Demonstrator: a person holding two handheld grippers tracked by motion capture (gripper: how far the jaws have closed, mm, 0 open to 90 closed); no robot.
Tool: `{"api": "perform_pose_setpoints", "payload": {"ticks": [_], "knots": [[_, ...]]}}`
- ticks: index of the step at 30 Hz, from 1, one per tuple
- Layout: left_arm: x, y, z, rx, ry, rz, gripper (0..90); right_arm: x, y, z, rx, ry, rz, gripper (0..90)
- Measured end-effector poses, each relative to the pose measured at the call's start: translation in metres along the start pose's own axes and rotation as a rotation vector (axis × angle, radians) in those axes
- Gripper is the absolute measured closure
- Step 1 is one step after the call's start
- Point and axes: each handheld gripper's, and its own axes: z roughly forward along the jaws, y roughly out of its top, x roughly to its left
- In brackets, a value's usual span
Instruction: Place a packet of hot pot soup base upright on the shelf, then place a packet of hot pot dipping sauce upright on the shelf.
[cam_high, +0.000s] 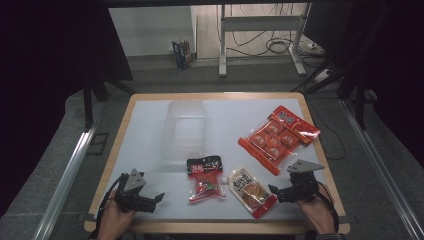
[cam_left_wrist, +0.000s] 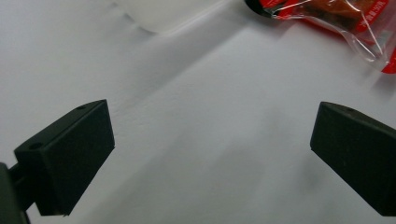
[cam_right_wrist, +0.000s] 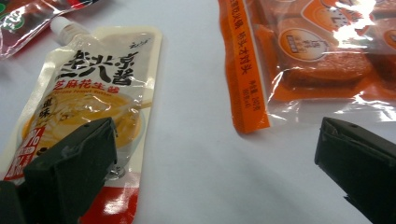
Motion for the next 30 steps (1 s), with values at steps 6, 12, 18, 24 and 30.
{"api": "perform_pose_setpoints", "payload": {"ticks": [6,12,18,24,30], "knots": [[-0.003,0.001,0.001,0.012,0.003,0.023,0.0,0.002,0.001,0.0,0.004,-0.009,-0.012,0.0],[-0.004,0.001,0.002,0.023,0.009,0.037,0.0,-0.001,-0.001,0.002,0.022,-0.006,0.005,0.0],[-0.005,0.001,0.002,0.029,0.009,0.044,0.0,-0.001,0.0,0.003,0.023,-0.015,0.01,0.0],[-0.005,0.001,0.003,0.037,0.01,0.053,0.0,-0.004,-0.001,0.003,0.024,-0.022,0.024,0.0],[-0.006,0.001,0.004,0.041,0.011,0.057,0.0,-0.011,-0.003,0.003,0.028,-0.041,0.047,0.0]]}}
